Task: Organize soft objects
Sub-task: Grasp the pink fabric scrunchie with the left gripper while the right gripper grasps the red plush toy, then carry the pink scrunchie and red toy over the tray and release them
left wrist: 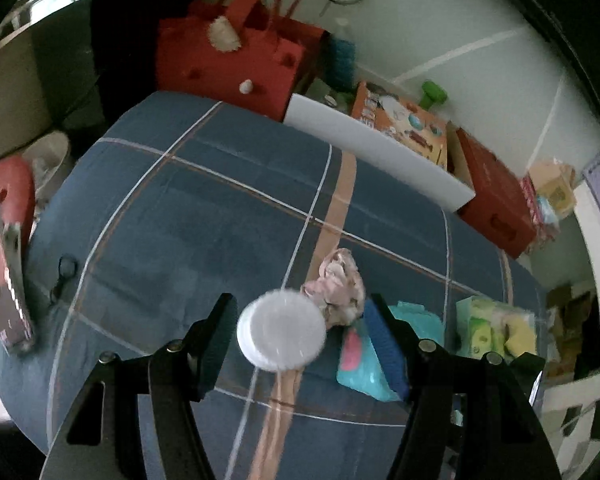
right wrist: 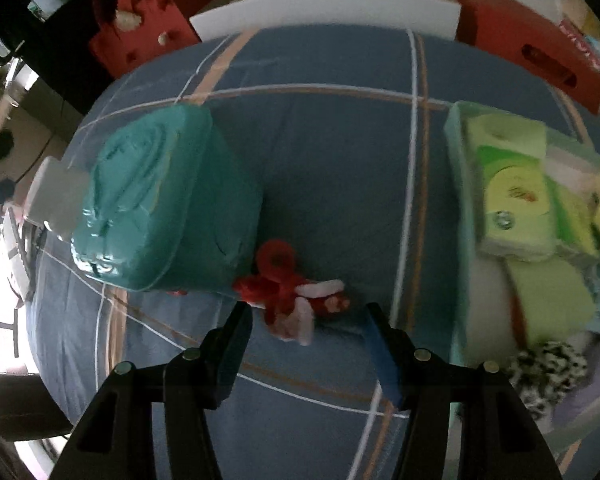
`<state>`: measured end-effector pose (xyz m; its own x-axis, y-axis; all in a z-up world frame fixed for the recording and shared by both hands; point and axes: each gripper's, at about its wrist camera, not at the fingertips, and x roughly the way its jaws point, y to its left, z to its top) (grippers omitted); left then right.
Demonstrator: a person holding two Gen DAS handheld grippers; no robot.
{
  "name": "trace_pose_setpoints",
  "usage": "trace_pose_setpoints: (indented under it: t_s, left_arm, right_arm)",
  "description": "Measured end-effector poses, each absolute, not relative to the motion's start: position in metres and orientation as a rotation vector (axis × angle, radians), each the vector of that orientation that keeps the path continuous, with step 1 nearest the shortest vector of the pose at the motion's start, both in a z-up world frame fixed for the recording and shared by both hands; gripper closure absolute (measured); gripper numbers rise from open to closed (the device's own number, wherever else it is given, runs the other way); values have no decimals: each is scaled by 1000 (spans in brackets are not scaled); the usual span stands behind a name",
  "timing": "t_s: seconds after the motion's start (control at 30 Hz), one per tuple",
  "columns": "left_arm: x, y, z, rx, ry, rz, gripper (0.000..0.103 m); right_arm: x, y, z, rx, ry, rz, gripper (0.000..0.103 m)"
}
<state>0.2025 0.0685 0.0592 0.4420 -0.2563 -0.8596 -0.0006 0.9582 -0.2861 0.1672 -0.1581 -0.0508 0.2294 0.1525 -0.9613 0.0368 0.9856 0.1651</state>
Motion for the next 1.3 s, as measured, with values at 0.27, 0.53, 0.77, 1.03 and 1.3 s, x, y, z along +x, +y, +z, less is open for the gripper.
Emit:
trace_pose_setpoints:
  t_s: [0.27, 0.53, 0.77, 1.03, 1.3]
  left_arm:
    - [269, 45, 34, -99, 1290, -308, 36]
    - [314, 4, -12, 38, 1522, -367, 37]
    - [321, -23, -37, 142, 1614, -361, 49]
    - [315, -41, -53, 133, 1673, -397, 76]
    - [302, -39, -39, 94, 1601, -347, 94]
  right_arm:
    - [173, -172, -52, 234, 1309, 94, 71]
    - [176, -188, -48, 257, 1280, 68, 75]
    - [174, -194, -39, 268, 1264, 64, 75]
    - [162, -198, -24, 280, 1234, 51, 75]
    - [149, -212, 0, 305, 1179, 44, 75]
